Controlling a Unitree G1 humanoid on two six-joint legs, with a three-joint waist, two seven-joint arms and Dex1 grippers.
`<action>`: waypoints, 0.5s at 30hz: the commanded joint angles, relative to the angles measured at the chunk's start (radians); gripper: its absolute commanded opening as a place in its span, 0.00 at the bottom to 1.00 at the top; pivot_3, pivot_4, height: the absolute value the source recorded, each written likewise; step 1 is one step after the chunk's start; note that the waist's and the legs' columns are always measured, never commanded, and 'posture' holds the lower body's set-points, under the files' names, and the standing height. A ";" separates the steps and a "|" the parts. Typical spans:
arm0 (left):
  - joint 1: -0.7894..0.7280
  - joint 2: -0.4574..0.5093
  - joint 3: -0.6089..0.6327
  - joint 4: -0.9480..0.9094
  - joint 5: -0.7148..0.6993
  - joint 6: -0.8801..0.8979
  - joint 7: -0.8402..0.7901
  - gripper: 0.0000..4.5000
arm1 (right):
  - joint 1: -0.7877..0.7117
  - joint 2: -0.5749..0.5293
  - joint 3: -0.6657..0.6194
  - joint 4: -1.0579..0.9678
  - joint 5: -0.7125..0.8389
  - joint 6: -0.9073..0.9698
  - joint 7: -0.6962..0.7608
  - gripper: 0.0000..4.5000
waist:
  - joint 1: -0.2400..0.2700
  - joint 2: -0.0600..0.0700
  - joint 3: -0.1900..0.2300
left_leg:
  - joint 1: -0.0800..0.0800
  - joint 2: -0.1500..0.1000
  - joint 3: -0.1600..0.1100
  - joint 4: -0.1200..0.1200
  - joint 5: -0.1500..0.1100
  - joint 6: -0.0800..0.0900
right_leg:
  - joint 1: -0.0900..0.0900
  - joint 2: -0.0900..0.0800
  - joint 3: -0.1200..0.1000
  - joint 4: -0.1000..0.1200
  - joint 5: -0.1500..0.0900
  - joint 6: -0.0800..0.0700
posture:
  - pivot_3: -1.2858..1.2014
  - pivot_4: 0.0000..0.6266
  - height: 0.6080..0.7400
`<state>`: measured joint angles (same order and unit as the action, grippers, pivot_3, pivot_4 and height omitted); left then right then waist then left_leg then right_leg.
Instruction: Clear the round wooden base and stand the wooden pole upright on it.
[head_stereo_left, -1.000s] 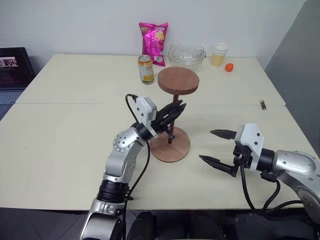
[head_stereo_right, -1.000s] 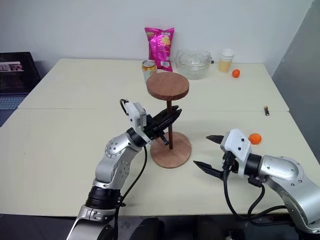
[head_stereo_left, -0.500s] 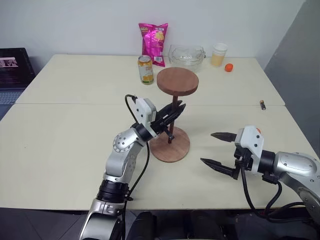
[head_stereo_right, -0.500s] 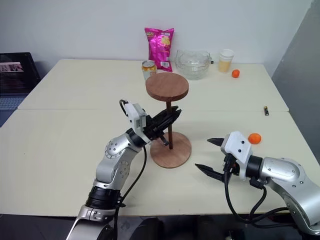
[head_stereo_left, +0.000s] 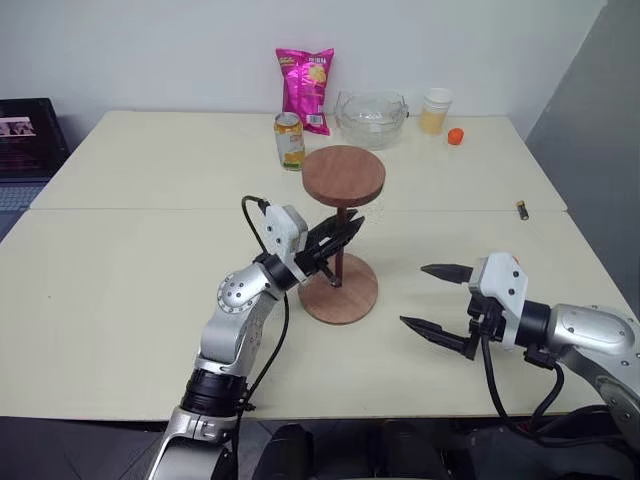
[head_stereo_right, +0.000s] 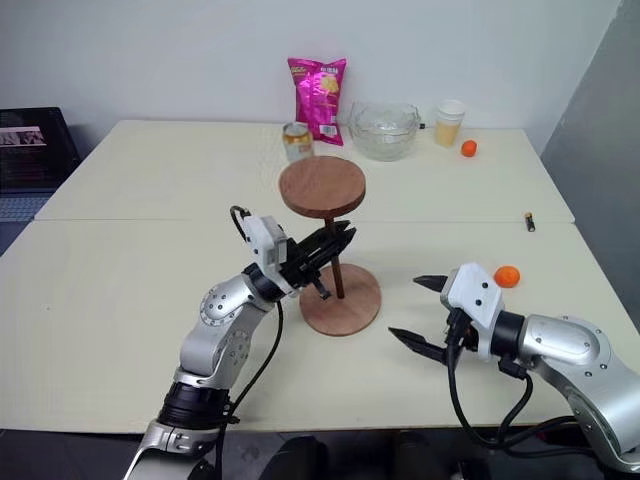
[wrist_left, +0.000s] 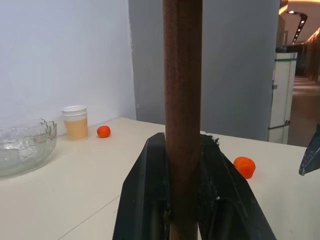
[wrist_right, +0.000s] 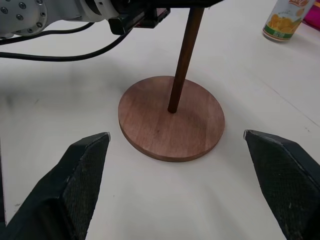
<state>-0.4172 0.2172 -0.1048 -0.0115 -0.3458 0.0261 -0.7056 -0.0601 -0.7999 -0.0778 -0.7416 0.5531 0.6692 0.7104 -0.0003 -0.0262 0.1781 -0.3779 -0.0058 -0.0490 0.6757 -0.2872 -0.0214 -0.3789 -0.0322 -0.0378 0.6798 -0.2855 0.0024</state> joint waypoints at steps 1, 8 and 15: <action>-0.015 0.030 -0.008 0.100 0.080 0.037 0.037 0.06 | -0.016 0.006 -0.026 -0.017 0.017 0.009 -0.019 1.00 | 0.001 0.000 0.000 | 0.000 0.000 0.000 0.000 0.000 0.000 | 0.000 0.000 0.000 0.000 0.000 0.000 | 0.52 0.24 1.00; 0.009 0.035 -0.002 0.120 0.072 0.063 0.067 0.06 | -0.015 0.006 -0.030 -0.027 0.027 0.021 -0.031 1.00 | 0.001 0.000 -0.002 | 0.004 0.000 0.000 0.000 0.000 0.000 | 0.005 0.000 0.000 -0.001 -0.001 0.003 | 0.52 0.24 1.00; 0.019 0.038 0.000 0.140 0.065 0.100 0.082 0.06 | -0.027 0.003 -0.025 -0.025 0.034 0.028 -0.037 1.00 | 0.001 0.000 -0.013 | 0.014 0.000 0.002 -0.011 0.000 0.001 | 0.010 0.000 0.002 -0.006 -0.002 0.004 | 0.52 0.24 1.00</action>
<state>-0.4395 0.2299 -0.1035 0.0348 -0.3323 0.0561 -0.6470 -0.0692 -0.7940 -0.0782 -0.7411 0.5728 0.7026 0.6758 0.0003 -0.0262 0.1647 -0.3638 -0.0057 -0.0476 0.6646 -0.2876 -0.0208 -0.3684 -0.0323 -0.0362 0.6740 -0.2877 0.0066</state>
